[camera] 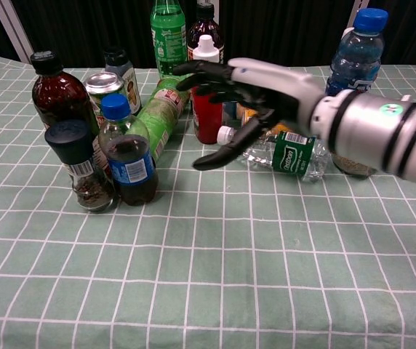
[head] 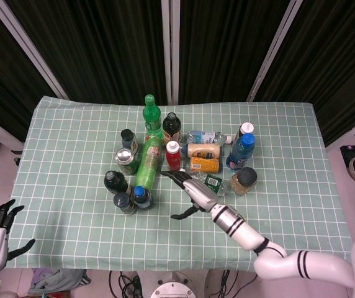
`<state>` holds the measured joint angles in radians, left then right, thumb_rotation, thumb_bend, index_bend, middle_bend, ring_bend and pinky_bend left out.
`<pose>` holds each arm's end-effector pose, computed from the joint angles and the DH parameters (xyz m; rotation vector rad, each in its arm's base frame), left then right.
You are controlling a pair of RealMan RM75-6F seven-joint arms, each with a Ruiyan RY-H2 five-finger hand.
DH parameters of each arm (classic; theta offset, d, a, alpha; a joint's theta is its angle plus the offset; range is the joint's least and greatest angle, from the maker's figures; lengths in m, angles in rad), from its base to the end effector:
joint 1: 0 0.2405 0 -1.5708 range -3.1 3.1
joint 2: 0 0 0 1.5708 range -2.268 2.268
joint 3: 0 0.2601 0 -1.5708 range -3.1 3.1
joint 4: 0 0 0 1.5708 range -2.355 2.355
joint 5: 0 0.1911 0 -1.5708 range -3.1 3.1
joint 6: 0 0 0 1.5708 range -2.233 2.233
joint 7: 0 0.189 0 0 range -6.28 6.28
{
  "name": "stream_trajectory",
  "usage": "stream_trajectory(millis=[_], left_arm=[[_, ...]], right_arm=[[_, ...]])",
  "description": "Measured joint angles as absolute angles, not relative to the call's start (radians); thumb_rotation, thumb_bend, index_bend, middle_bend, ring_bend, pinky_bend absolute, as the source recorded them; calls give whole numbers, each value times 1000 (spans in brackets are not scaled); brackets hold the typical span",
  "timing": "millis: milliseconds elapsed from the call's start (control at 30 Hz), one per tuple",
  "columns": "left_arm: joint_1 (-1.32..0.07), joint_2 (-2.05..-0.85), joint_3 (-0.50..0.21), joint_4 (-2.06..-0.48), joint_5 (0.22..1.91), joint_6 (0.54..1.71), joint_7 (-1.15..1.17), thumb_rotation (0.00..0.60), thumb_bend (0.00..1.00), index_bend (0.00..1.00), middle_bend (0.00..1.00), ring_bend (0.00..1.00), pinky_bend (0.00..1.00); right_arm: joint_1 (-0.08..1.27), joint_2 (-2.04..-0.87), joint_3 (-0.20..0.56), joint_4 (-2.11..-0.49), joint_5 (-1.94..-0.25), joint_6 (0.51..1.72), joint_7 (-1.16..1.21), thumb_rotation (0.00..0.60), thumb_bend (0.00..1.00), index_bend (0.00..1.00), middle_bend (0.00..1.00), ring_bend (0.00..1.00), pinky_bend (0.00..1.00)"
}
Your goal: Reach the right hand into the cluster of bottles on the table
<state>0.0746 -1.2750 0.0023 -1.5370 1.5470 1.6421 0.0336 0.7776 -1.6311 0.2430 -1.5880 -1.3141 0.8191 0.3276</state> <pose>-0.3238 0.1644 0.1493 -1.2560 -0.9365 -0.9038 -0.0490 -0.3384 -0.0556 1.9046 -1.6796 1.4148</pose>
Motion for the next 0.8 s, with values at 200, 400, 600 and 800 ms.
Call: stream_trajectory(millis=[200, 400, 600, 800], left_arm=[[81, -1281, 2, -1515, 1535, 1638, 12, 600, 0, 220, 109, 113, 160], [88, -1285, 0, -1495, 1525, 1639, -11, 600, 0, 220, 109, 113, 160], [98, -1289, 2, -1480, 1523, 1647, -27, 600, 0, 220, 109, 113, 160], [110, -1288, 2, -1477, 1522, 1658, -34, 600, 0, 219, 109, 113, 160]], right_arm=[[880, -1801, 303, -1436, -1210, 764, 278, 600, 0, 0, 79, 0, 7], [909, -1909, 314, -1322, -1205, 795, 242, 600, 41, 92, 205, 8, 75], [905, -2007, 309, -1204, -1255, 910, 241, 600, 383, 505, 473, 226, 234], [872, -2021, 293, -1188, -1338, 1022, 306, 600, 463, 617, 538, 289, 280]])
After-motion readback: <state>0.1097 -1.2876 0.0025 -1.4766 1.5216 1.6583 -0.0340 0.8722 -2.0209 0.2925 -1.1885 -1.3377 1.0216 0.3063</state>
